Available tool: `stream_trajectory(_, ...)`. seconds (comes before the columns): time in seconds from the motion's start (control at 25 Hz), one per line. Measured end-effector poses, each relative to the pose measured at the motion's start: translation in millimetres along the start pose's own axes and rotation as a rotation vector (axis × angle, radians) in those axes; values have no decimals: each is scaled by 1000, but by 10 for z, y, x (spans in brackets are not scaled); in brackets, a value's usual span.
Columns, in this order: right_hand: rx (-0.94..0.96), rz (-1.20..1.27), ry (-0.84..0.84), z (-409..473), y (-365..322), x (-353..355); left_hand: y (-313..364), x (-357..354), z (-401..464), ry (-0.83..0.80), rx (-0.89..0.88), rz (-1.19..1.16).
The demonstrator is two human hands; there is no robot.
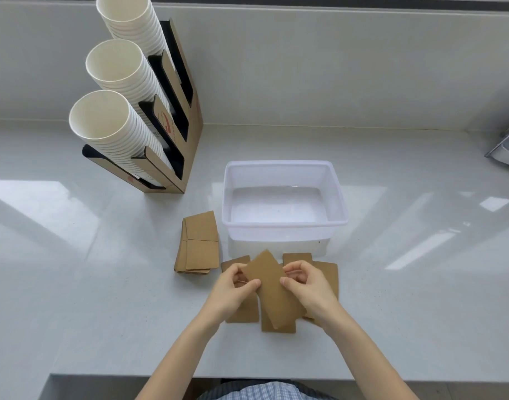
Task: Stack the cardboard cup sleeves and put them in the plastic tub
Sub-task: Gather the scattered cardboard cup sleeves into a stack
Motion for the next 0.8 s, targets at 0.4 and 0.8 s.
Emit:
stream_trajectory(0.4,-156,-557,216,115,237,128,-33,22,-25,93,71,-189)
stream_trajectory(0.8,-164,-457,205,158,264,97,-20,-2,-53,118,63,-145)
Point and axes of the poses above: each hand's wrist, its own z-axis towards the middle knuckle, its own x-axis out of the back of the hand, y = z × x, the point moved 3 cm from there along z, towards the middle knuckle, and after that the axes turned 9 degrees about -z, right-handed, at the moved point
